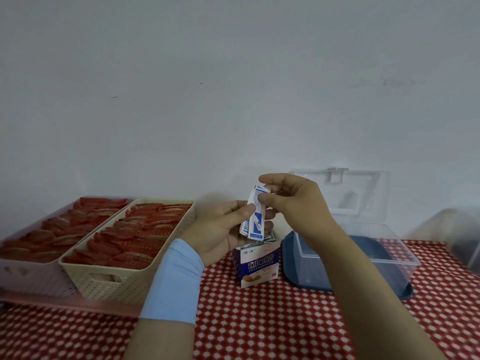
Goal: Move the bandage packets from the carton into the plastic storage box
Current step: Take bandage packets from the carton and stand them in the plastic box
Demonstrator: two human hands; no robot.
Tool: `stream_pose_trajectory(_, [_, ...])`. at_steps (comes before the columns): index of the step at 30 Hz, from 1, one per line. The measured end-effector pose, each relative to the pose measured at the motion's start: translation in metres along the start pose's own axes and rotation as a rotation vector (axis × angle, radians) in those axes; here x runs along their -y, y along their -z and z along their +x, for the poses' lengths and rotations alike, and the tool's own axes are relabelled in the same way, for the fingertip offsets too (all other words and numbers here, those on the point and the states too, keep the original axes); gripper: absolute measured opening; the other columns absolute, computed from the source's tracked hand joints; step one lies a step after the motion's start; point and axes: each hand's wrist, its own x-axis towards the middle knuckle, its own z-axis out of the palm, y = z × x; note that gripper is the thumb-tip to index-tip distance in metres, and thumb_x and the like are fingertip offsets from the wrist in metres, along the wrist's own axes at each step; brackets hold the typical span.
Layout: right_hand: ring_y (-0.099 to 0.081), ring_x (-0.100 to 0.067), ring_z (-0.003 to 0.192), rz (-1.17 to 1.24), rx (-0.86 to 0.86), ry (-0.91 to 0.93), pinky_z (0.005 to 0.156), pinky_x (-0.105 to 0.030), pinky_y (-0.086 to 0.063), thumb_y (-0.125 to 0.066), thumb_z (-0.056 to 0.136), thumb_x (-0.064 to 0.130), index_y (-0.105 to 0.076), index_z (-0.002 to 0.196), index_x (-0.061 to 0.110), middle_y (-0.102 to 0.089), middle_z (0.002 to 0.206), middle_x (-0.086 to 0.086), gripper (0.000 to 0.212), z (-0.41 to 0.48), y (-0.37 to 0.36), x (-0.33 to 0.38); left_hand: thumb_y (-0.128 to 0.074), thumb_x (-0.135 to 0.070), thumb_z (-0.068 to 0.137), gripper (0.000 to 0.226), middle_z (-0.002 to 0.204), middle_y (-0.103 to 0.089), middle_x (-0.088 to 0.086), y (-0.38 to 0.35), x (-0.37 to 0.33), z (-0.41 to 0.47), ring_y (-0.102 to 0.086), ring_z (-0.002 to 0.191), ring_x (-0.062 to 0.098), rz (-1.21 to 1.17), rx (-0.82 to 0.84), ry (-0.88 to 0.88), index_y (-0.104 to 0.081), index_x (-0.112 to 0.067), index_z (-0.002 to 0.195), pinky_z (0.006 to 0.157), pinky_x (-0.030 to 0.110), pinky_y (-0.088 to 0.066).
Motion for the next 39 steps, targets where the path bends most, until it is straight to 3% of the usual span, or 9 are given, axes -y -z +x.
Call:
stream_pose_trajectory(3, [-0.067, -0.009, 0.067, -0.027, -0.007, 0.009, 0.063, -0.021, -0.055, -0.074, 0.084, 0.0, -0.075, 0.104, 0.019, -0.073, 0.085, 0.0, 0.028, 0.0, -0.008, -0.001, -0.065, -0.022, 0.078, 0.053, 0.091, -0.075, 0.009, 0.006, -0.001, -0.001, -0.073, 0.081, 0.019, 0.045, -0.007, 0.001, -0.057, 0.009, 0.121, 0.074, 0.036, -0.062])
stream_pose_trajectory(8, [-0.067, -0.007, 0.076, -0.262, -0.022, 0.035, 0.068, -0.021, -0.051, -0.069, 0.092, 0.02, -0.067, 0.118, 0.031, -0.069, 0.101, 0.014, 0.029, 0.0, -0.016, -0.012, -0.072, -0.018, 0.076, 0.034, 0.079, -0.068, 0.01, 0.019, -0.004, 0.002, -0.071, 0.075, 0.017, 0.025, -0.147, -0.07, -0.063, 0.003, 0.102, 0.069, 0.031, -0.061])
stream_pose_trajectory(11, [-0.06, 0.001, 0.071, -0.688, 0.17, 0.043, 0.066, -0.017, -0.046, -0.064, 0.095, 0.023, -0.072, 0.099, 0.035, -0.064, 0.086, 0.022, 0.015, -0.001, -0.009, -0.017, -0.07, -0.011, 0.085, 0.02, 0.077, -0.069, 0.012, 0.026, -0.006, 0.005, -0.073, 0.074, 0.019, -0.023, -0.294, -0.149, -0.064, 0.003, 0.098, 0.068, 0.032, -0.062])
stream_pose_trajectory(13, [-0.059, 0.004, 0.078, -0.83, 0.343, -0.009, 0.072, -0.017, -0.049, -0.063, 0.094, 0.025, -0.075, 0.101, 0.036, -0.064, 0.091, 0.024, 0.018, -0.003, -0.009, -0.018, -0.068, -0.008, 0.088, 0.014, 0.077, -0.069, 0.011, 0.027, -0.006, 0.008, -0.073, 0.075, 0.02, -0.076, -0.342, -0.178, -0.064, 0.003, 0.096, 0.068, 0.033, -0.062])
stream_pose_trajectory(17, [-0.058, -0.002, 0.093, -0.923, 0.469, -0.007, 0.09, -0.028, -0.053, -0.062, 0.093, 0.027, -0.076, 0.108, 0.035, -0.064, 0.107, 0.019, 0.022, -0.005, -0.014, -0.018, -0.069, -0.007, 0.089, 0.016, 0.085, -0.068, 0.014, 0.024, -0.001, 0.011, -0.074, 0.077, 0.023, -0.069, -0.363, -0.147, -0.064, 0.005, 0.098, 0.066, 0.031, -0.06])
stream_pose_trajectory(23, [-0.06, -0.004, 0.089, -0.909, 0.461, 0.024, 0.085, -0.032, -0.056, -0.071, 0.088, 0.034, -0.079, 0.095, 0.037, -0.064, 0.098, 0.02, 0.011, -0.002, -0.011, -0.019, -0.069, -0.01, 0.09, 0.011, 0.088, -0.07, 0.013, 0.026, 0.006, 0.016, -0.075, 0.084, 0.024, 0.007, -0.417, -0.145, -0.064, 0.0, 0.091, 0.07, 0.033, -0.06])
stream_pose_trajectory(27, [-0.06, -0.009, 0.092, -1.03, 0.42, 0.113, 0.089, -0.035, -0.052, -0.065, 0.093, 0.032, -0.077, 0.097, 0.031, -0.067, 0.101, 0.013, 0.013, 0.0, -0.016, -0.027, -0.069, -0.01, 0.091, 0.009, 0.089, -0.072, 0.014, 0.027, 0.01, 0.016, -0.075, 0.088, 0.024, 0.071, -0.443, -0.132, -0.064, -0.003, 0.088, 0.078, 0.038, -0.06])
stream_pose_trajectory(34, [-0.063, -0.009, 0.079, -0.494, 0.073, 0.083, 0.072, -0.023, -0.053, -0.061, 0.097, 0.02, -0.068, 0.089, 0.027, -0.069, 0.085, 0.007, 0.012, 0.001, -0.005, -0.018, -0.068, -0.01, 0.091, 0.019, 0.099, -0.072, 0.018, 0.028, 0.012, 0.018, -0.074, 0.089, 0.021, 0.14, -0.451, -0.153, -0.064, 0.004, 0.102, 0.082, 0.043, -0.061])
stream_pose_trajectory(39, [-0.061, -0.005, 0.058, -0.166, 0.012, 0.012, 0.055, -0.015, -0.047, -0.066, 0.093, 0.007, -0.075, 0.1, 0.015, -0.071, 0.072, 0.003, 0.014, 0.0, 0.0, -0.008, -0.067, -0.019, 0.088, 0.019, 0.099, -0.073, 0.018, 0.025, 0.007, 0.011, -0.069, 0.084, 0.022, 0.149, -0.253, -0.132, -0.069, -0.002, 0.096, 0.077, 0.037, -0.059])
